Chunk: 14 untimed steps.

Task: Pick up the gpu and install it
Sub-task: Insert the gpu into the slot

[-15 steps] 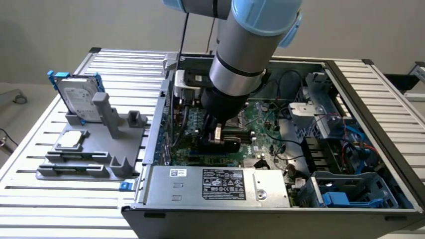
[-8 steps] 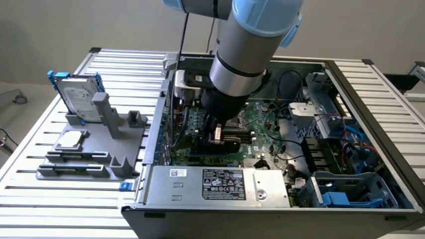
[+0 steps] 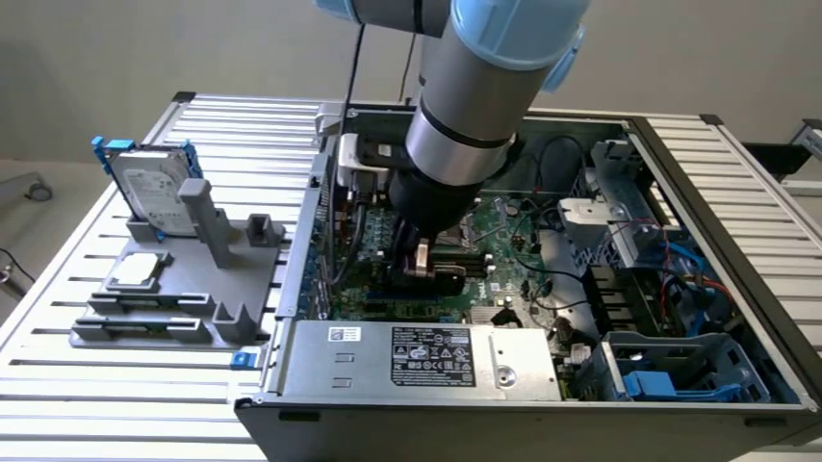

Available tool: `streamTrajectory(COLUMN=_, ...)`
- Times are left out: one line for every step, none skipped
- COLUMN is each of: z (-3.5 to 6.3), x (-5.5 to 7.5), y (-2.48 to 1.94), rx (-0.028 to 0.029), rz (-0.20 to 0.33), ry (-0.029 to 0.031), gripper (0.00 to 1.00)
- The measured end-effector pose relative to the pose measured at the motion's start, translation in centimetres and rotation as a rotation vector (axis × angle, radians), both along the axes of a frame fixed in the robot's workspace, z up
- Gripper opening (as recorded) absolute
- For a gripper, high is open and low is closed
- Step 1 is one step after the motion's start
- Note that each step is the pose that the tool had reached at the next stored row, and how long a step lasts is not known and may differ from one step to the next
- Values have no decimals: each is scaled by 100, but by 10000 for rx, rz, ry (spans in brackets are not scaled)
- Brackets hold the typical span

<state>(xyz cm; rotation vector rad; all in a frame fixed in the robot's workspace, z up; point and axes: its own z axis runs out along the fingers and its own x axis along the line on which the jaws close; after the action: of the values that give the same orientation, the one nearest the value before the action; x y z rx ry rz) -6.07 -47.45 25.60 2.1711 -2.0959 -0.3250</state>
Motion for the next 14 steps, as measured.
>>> streamTrajectory(z=19, x=0, y=0, rx=4, rz=0, ry=11, gripper=41)
streamTrajectory(z=47, x=0, y=0, rx=5, rz=-1, ry=21, gripper=41)
streamTrajectory(z=82, x=0, y=0, rx=7, rz=-1, ry=25, gripper=41)
streamTrajectory(z=122, x=0, y=0, rx=5, rz=-1, ry=30, gripper=41)
streamTrajectory(z=164, x=0, y=0, rx=5, rz=-1, ry=33, gripper=41)
streamTrajectory(z=213, x=0, y=0, rx=5, rz=-1, ry=35, gripper=41)
streamTrajectory(z=258, x=0, y=0, rx=5, rz=-1, ry=36, gripper=41)
streamTrajectory(z=304, x=1, y=0, rx=7, rz=-1, ry=36, gripper=41)
streamTrajectory(z=348, x=1, y=0, rx=4, rz=-1, ry=37, gripper=41)
streamTrajectory(z=389, x=1, y=0, rx=6, rz=-1, ry=36, gripper=41)
streamTrajectory(z=415, x=1, y=0, rx=6, rz=-1, ry=36, gripper=39)
streamTrajectory(z=432, x=1, y=0, rx=5, rz=-1, ry=36, gripper=39)
streamTrajectory(z=444, x=1, y=0, rx=4, rz=0, ry=33, gripper=32)
streamTrajectory(z=448, x=2, y=0, rx=5, rz=1, ry=26, gripper=26)
